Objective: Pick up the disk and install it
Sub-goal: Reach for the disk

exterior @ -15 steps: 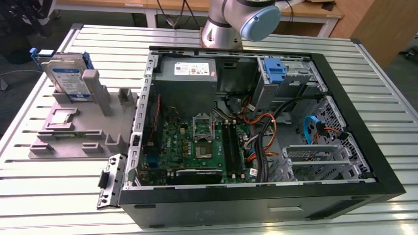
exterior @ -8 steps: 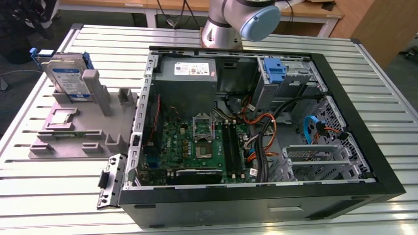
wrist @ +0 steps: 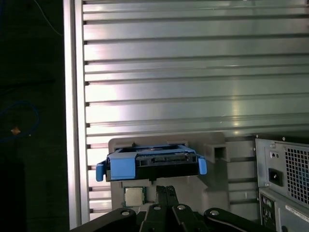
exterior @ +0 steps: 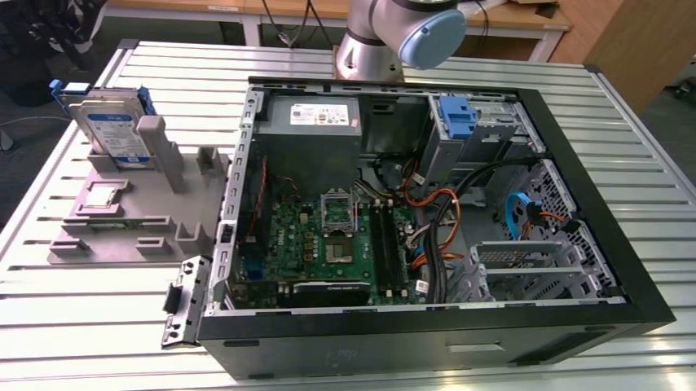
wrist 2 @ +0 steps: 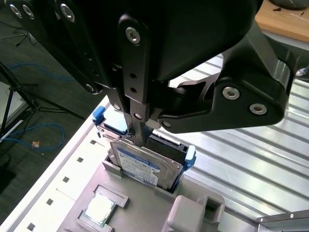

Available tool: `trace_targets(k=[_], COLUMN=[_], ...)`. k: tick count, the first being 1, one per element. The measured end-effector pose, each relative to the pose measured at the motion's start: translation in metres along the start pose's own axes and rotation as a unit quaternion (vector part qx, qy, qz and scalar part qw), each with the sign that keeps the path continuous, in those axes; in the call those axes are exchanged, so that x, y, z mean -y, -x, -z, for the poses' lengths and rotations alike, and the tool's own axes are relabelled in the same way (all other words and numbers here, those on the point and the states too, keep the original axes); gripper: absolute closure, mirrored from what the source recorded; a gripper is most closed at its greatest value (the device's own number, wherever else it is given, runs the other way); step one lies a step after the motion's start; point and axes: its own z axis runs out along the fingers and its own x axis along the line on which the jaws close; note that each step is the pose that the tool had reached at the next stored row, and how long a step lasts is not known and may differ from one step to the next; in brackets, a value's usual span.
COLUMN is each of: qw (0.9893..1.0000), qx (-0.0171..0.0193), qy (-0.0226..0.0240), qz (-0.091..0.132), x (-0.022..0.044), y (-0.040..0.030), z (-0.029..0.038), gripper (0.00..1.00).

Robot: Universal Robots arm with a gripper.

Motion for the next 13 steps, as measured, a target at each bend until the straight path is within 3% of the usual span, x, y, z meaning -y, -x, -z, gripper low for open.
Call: trace_targets(k=[6,13], qw=[1.0000,1.0000], qx=[0.0001,0.0003], qy=[-0.0021,-0.0028], qz=[0.000,0.001], x=[-0.0002,0.0000], y=[-0.0010,-0.0014], z=[-0.0091,-0.0124], gripper=[0.89,0.89])
